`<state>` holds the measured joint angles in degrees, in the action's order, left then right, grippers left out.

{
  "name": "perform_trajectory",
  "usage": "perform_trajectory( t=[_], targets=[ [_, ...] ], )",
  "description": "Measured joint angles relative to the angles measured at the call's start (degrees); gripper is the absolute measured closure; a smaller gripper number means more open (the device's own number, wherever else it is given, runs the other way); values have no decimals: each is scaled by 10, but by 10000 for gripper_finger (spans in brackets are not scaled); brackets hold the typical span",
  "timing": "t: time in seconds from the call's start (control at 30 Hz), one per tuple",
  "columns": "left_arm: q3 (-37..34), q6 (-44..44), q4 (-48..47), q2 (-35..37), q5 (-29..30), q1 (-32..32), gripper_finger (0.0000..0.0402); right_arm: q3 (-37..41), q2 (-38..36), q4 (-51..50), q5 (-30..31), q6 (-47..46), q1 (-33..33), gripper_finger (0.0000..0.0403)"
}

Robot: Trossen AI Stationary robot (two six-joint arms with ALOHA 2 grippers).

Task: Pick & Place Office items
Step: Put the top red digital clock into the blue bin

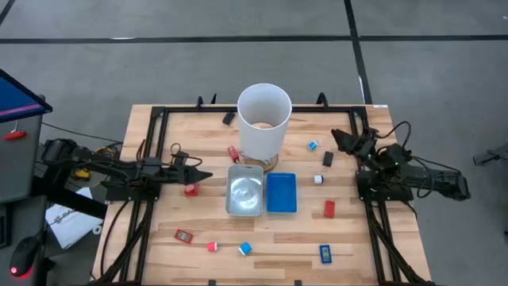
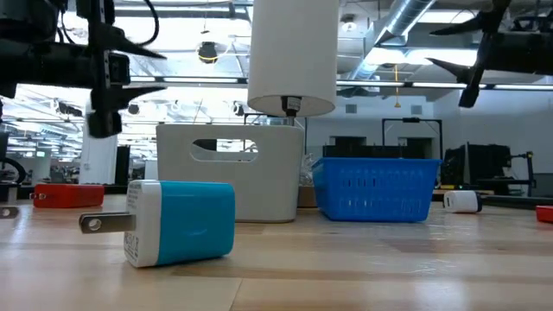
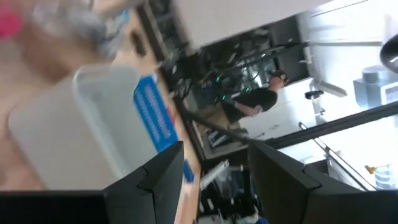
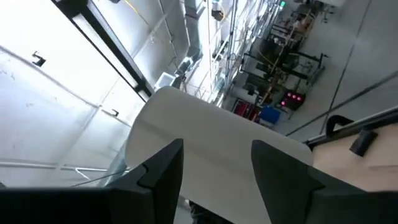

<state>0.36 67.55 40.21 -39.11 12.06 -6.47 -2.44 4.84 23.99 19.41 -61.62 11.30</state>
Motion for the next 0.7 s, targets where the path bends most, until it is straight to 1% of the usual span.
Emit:
perform_trajectory(
  t=[0.07,0.1,0.17,0.23,0.3,0.37,0.47,0.53,0.6,0.63,0.7],
  targets=[
    [0,-38,35,0,17,1,225,0,0,11,-1,-6,0,221],
    [0,-62,55,0,28,1,225,0,0,32,-1,-2,0,221],
    [0,-116,97,1,59,1,225,-4,0,79,0,0,-2,221],
    [0,-167,146,0,94,2,225,-22,1,105,5,20,-10,221],
    [0,-220,212,1,114,2,225,-61,11,115,11,60,-26,221],
    [0,-270,284,1,120,2,225,-111,33,114,17,114,-47,221],
    [0,-322,381,1,118,2,225,-205,100,101,28,204,-88,221],
    [0,-343,402,3,104,1,225,-277,156,60,31,252,-120,221],
    [0,-346,400,8,89,1,225,-357,215,-33,54,270,-154,221],
    [0,-346,395,10,89,1,225,-401,245,-105,76,264,-173,222],
    [0,-345,389,11,89,1,225,-494,308,-294,131,204,-214,225]
  ],
)
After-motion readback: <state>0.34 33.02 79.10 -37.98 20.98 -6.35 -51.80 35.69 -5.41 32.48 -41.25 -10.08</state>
